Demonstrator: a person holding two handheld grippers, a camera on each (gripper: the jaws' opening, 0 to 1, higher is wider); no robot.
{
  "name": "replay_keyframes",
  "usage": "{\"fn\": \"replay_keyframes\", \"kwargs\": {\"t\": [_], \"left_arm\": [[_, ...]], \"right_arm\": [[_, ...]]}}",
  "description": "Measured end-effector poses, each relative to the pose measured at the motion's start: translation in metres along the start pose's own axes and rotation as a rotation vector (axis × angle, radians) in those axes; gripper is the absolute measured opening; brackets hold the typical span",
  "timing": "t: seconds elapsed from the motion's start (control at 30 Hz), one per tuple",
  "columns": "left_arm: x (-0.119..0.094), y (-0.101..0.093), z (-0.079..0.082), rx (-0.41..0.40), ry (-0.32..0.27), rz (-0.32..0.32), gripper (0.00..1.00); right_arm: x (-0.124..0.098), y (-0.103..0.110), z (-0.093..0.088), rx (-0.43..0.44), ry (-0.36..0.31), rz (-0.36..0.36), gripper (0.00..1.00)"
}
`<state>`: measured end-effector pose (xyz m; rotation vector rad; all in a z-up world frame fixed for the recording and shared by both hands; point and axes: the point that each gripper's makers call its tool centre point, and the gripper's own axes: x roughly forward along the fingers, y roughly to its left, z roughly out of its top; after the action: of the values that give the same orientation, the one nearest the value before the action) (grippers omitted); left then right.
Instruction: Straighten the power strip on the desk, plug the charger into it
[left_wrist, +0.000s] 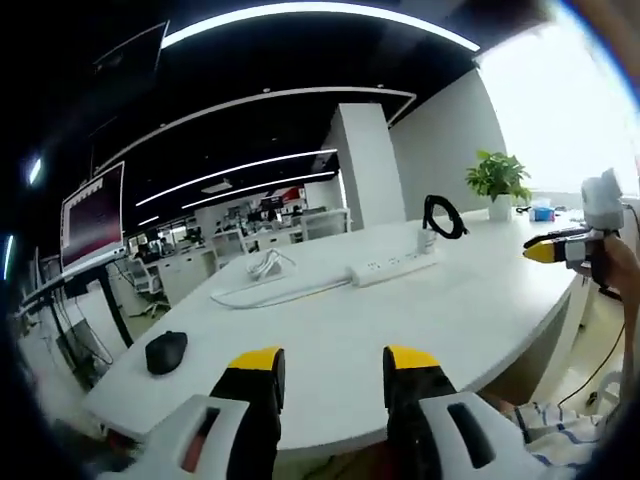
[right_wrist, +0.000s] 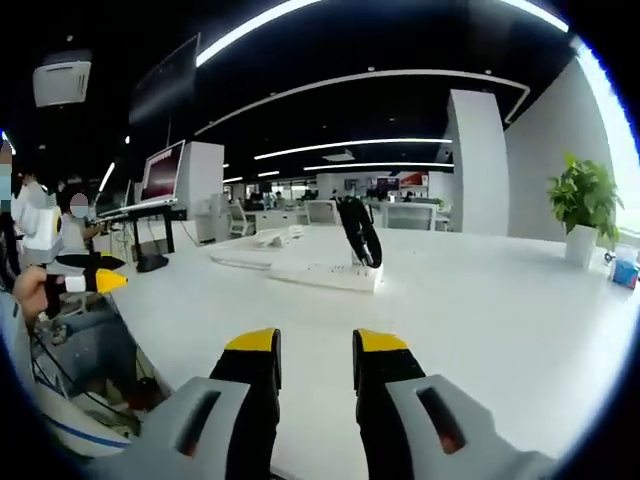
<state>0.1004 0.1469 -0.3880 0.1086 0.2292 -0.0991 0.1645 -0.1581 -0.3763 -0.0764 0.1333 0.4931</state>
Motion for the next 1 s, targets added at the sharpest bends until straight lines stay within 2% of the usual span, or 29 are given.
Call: {"fn": "replay_keyframes", "kwargs": {"t": [0.23,0.37,0.6,1.0], "left_arm": [[-0.005,-0.001,-0.008,-0.015,0.013,-0.006,0.40],[-0.009,-0.002,-0.015,0.017,0.041,0.007,0.40],[-0.020,0.002,-0.017,0.027,0.051,0.020,0.40],[-0.028,-0.001,-0.015,0.013,0.034,0.009,0.40]], "right_arm": [[-0.003,0.005,-0.001,0.006,-0.004,-0.017,0.27],[-0.001,0.015,-0.007,-0.006,0.031,-0.003,0.27],[-0.008,0.031,-0.015,-0.009,0.056,0.024,0.27],[-0.037,0.023,-0.011,0.006,0.040,-0.047,0.27]]}}
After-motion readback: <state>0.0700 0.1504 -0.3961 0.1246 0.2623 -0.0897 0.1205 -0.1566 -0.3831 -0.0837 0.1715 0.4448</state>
